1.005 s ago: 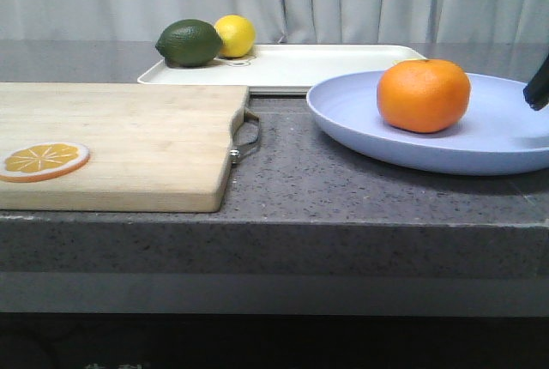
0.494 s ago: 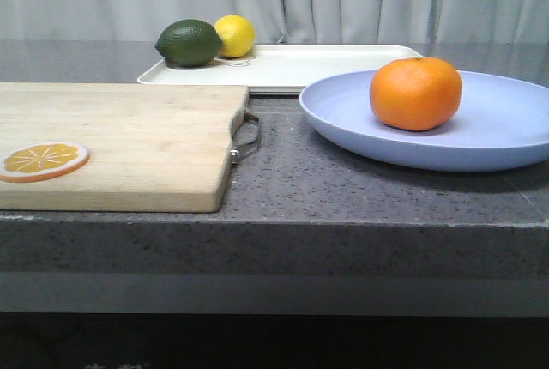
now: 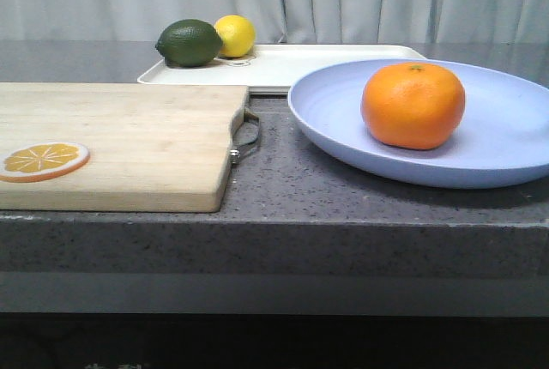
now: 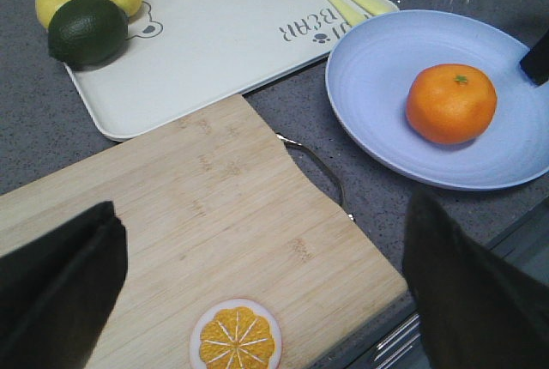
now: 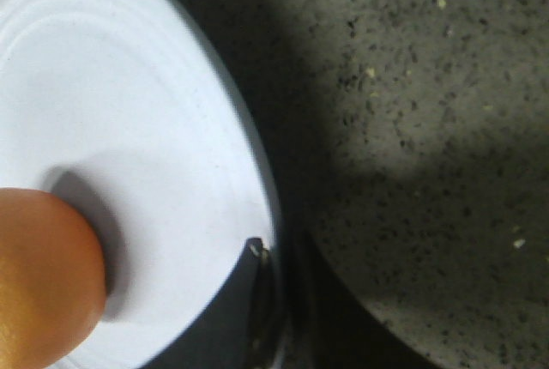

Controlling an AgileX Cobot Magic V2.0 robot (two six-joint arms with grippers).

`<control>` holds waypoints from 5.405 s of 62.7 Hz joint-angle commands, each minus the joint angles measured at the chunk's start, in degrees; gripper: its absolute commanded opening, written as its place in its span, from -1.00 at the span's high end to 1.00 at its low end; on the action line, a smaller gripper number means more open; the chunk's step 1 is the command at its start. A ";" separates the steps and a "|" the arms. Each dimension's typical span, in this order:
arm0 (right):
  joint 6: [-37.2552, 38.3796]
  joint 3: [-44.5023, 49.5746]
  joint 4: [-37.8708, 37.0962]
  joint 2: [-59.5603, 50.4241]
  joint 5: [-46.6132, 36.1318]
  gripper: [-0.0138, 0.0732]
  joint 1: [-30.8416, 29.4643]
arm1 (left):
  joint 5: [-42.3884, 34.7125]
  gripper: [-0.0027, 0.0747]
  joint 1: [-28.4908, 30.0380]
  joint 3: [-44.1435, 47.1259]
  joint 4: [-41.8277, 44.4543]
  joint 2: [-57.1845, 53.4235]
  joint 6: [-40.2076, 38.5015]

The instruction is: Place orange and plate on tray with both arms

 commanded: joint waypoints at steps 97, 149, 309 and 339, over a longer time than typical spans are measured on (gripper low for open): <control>23.33 -70.49 -4.91 40.46 9.16 0.84 12.72 | -5.43 -0.70 0.19 -1.54 -1.05 -0.39 -0.46; 26.90 -76.73 -14.65 39.37 11.45 0.00 14.63 | -5.43 -0.70 0.19 -1.54 -1.05 -0.39 -0.46; -2.37 5.02 -25.09 -45.94 -1.49 0.84 15.92 | -5.31 0.98 0.09 -1.54 -1.05 -0.39 -0.46; -2.37 5.02 -25.09 -45.94 -1.48 0.84 15.92 | -17.16 0.98 8.42 10.22 -2.29 -11.49 -0.46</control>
